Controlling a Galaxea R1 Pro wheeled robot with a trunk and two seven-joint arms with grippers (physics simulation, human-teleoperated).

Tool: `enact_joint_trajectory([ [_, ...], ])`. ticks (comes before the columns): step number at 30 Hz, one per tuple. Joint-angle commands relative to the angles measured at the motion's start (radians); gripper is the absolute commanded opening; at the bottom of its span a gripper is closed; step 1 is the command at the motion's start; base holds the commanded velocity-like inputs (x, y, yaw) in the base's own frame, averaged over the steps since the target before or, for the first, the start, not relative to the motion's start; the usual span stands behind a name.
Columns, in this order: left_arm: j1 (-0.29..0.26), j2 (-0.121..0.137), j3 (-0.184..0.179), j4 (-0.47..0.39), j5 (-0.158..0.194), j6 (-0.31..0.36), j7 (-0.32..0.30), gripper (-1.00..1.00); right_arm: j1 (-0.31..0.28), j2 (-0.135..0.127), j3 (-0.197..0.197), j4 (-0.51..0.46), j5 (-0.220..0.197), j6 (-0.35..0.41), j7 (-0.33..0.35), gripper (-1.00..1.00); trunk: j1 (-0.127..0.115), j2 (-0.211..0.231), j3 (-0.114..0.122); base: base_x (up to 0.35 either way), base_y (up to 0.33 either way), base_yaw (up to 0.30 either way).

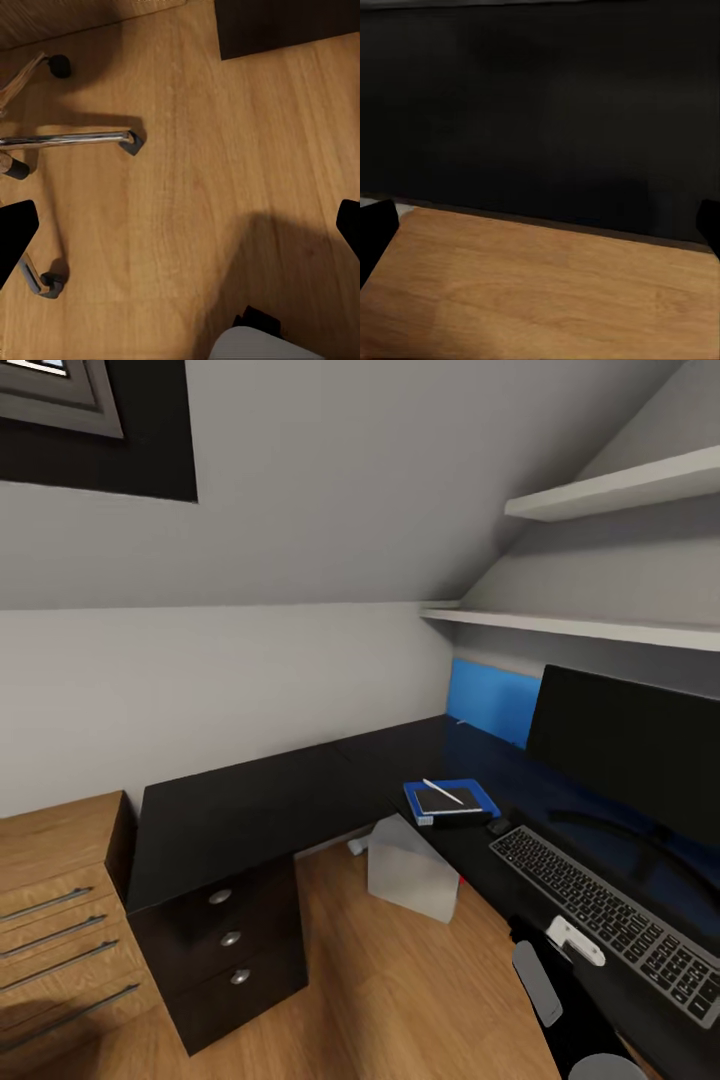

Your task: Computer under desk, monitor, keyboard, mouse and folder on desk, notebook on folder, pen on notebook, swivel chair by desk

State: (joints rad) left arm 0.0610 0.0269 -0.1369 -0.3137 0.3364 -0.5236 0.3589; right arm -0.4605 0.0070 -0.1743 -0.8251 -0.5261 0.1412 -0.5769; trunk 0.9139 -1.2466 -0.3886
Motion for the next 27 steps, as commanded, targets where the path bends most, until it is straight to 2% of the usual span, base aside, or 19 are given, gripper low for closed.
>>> enact_joint_trajectory([
  [1, 0.0, 0.001, -0.009, -0.002, 0.004, 0.002, 0.007, 1.0, 0.0, 0.005, 0.021, -0.015, -0.001, 0.001, 0.001, 1.0, -0.004, 0.007, 0.002, -0.001, 0.001, 0.0],
  [3, 0.0, 0.001, -0.009, -0.001, 0.004, 0.006, 0.007, 1.0, 0.001, 0.008, 0.047, -0.029, 0.0, -0.008, 0.003, 1.0, -0.012, 0.021, 0.009, -0.001, 0.0, 0.0],
  [5, 0.0, 0.0, -0.01, 0.0, 0.004, 0.017, 0.006, 1.0, 0.003, 0.011, 0.11, -0.064, 0.002, -0.031, 0.004, 1.0, -0.019, 0.035, 0.015, 0.0, 0.0, 0.0],
  [7, 0.0, 0.0, -0.01, 0.001, 0.004, 0.026, 0.005, 1.0, 0.005, 0.012, 0.147, -0.087, 0.002, -0.038, 0.004, 1.0, -0.027, 0.049, 0.021, 0.0, 0.0, 0.0],
  [8, 0.0, 0.0, -0.01, 0.001, 0.004, 0.036, 0.005, 1.0, 0.007, 0.012, 0.189, -0.108, 0.002, -0.042, 0.003, 1.0, -0.031, 0.056, 0.024, 0.0, 0.0, 0.0],
  [9, 0.0, -0.001, -0.01, 0.001, 0.004, 0.04, 0.005, 1.0, 0.008, 0.013, 0.212, -0.116, 0.002, -0.044, 0.003, 1.0, -0.035, 0.063, 0.027, 0.0, 0.0, 0.005],
  [11, 0.0, -0.001, -0.01, 0.001, 0.003, 0.058, 0.004, 1.0, 0.011, 0.021, 0.319, -0.134, 0.002, -0.048, -0.001, 1.0, -0.042, 0.077, 0.034, 0.0, 0.0, 0.089],
  [12, 0.0, -0.001, -0.011, 0.001, 0.003, 0.062, 0.004, 1.0, 0.011, 0.023, 0.348, -0.136, 0.002, -0.049, -0.003, 1.0, -0.046, 0.084, 0.037, 0.0, 0.0, 0.155],
  [13, 0.0, -0.001, -0.011, 0.001, 0.003, 0.069, 0.004, 1.0, 0.012, 0.027, 0.408, -0.138, 0.003, -0.05, -0.008, 1.0, -0.05, 0.091, 0.04, 0.0, 0.0, 0.2],
  [14, 0.0, -0.001, -0.011, 0.001, 0.003, 0.069, 0.004, 1.0, 0.012, 0.027, 0.408, -0.138, 0.003, -0.05, -0.008, 1.0, -0.054, 0.098, 0.043, 0.0, 0.0, 0.2],
  [15, 0.0, -0.002, -0.011, 0.001, 0.002, 0.088, 0.002, 1.0, 0.012, 0.034, 0.603, -0.12, 0.002, -0.052, -0.023, 1.0, -0.058, 0.105, 0.046, 0.0, 0.0, 0.258],
  [16, 0.0, -0.002, -0.011, 0.001, 0.002, 0.091, 0.002, 1.0, 0.012, 0.035, 0.633, -0.116, 0.002, -0.052, -0.025, 1.0, -0.061, 0.112, 0.049, 0.0, 0.0, 0.266],
  [17, 0.0, -0.002, -0.011, 0.001, 0.002, 0.095, 0.002, 1.0, 0.012, 0.04, 0.689, -0.107, 0.002, -0.052, -0.026, 1.0, -0.061, 0.112, 0.049, 0.0, 0.0, 0.268],
  [20, 0.0, -0.002, -0.011, 0.001, 0.001, 0.098, 0.002, 1.0, 0.013, 0.053, 0.766, -0.086, 0.003, -0.053, -0.027, 1.0, -0.061, 0.112, 0.049, 0.0, 0.0, 0.272],
  [22, 0.0, -0.002, -0.011, 0.001, 0.001, 0.097, 0.003, 1.0, 0.013, 0.075, 0.847, -0.038, 0.005, -0.065, -0.026, 1.0, -0.061, 0.112, 0.049, 0.0, 0.0, 0.229],
  [23, 0.0, -0.002, -0.011, 0.001, 0.001, 0.096, 0.003, 1.0, 0.013, 0.08, 0.862, -0.024, 0.005, -0.074, -0.025, 1.0, -0.061, 0.112, 0.049, 0.0, 0.0, 0.157],
  [24, 0.0, -0.002, -0.011, 0.001, 0.001, 0.093, 0.003, 1.0, 0.013, 0.088, 0.899, 0.019, 0.005, -0.119, -0.023, 1.0, -0.061, 0.112, 0.049, 0.0, 0.0, 0.08],
  [27, 0.0, -0.004, -0.012, -0.001, 0.001, 0.091, 0.002, 1.0, 0.013, 0.094, 0.947, 0.12, 0.004, -0.207, -0.02, 1.0, -0.061, 0.112, 0.049, 0.0, 0.0, 0.037],
])
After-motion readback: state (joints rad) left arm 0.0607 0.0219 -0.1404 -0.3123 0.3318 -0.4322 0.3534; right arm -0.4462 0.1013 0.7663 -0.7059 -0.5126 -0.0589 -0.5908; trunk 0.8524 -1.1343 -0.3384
